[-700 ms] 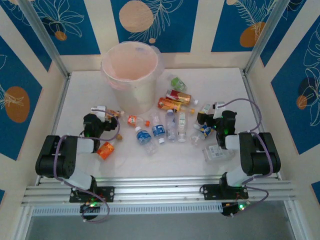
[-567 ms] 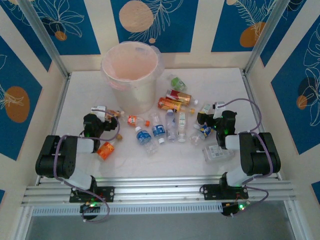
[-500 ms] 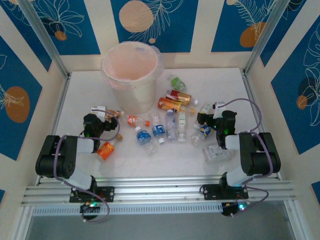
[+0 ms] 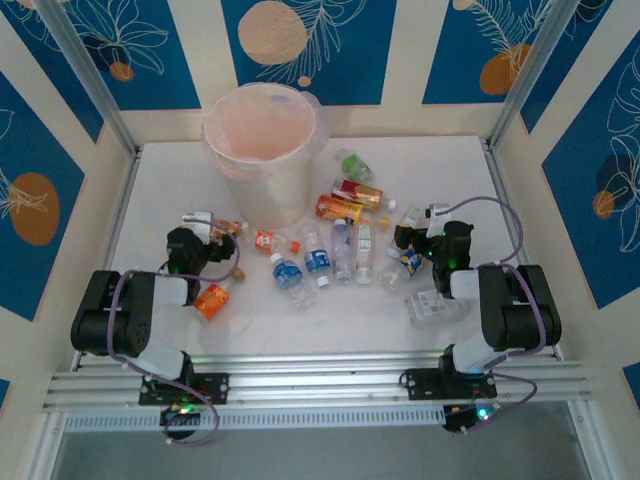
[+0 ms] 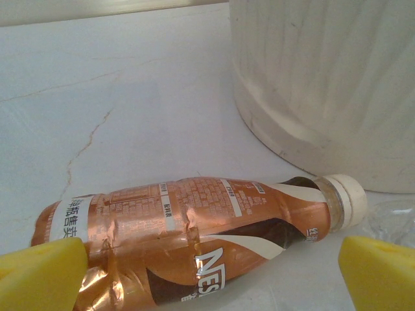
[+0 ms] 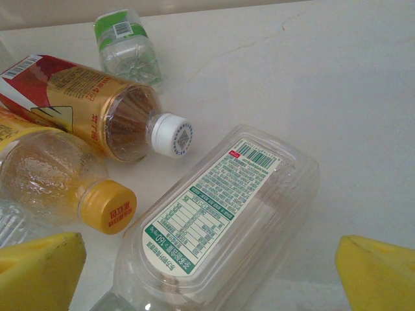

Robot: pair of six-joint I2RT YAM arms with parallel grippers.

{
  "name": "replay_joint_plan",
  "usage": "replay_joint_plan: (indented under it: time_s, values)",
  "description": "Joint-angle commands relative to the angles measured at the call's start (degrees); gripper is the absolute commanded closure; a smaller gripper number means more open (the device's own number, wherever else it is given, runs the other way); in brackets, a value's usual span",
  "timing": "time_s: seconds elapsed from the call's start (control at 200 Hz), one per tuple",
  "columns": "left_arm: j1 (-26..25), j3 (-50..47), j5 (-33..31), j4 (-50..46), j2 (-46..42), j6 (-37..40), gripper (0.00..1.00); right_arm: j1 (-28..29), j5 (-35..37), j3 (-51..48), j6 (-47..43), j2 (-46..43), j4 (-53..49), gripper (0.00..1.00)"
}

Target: Put the plastic bottles in the bin

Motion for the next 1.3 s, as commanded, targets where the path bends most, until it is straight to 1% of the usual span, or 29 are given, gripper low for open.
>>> replay_joint_plan:
  time_s: [0.0,0.42,0.5,0.65,0.745,0.845,1.05,1.295]
  values:
    - [-0.27,1.01,0.1,0.0,0.04,0.81,0.01,-0.24,-0.28,1.03,0.5,-0.05,0.45,0.01]
    - [-0.19,1.03,0.18,-0.13,0.02,0.71,0.01,-0.28,-0.28,0.92,0.47,-0.1,0.56,0.01]
    - [-0.18,0.94,-0.16,0.05,-0.09,0.58,0.0,-0.38,-1.2,1.13,0.17,-0.28,0.2,0.01]
    - [0.06,2.67,-2.2,-5.06,-2.79,-0.56,0.0,-0.36,-1.46,1.99,-0.01,-1.91,-2.52,0.01]
    - [0.13,3.08,-3.58,-7.74,-5.19,-1.14,0.0,-0.32,0.12,3.35,0.53,-4.47,-7.22,0.01]
    - [0.17,4.51,-5.7,-12.7,-8.43,-1.88,0.0,-0.24,1.62,4.51,0.33,-7.57,-12.44,0.01]
    - [0.15,6.0,-9.72,-18.69,-14.35,-3.19,0.0,-0.23,5.86,5.93,0.78,-15.89,-21.99,0.01]
    - [0.17,9.51,-12.59,-29.6,-21.84,-8.51,0.01,-0.21,9.17,7.85,4.68,-27.13,-33.85,0.01]
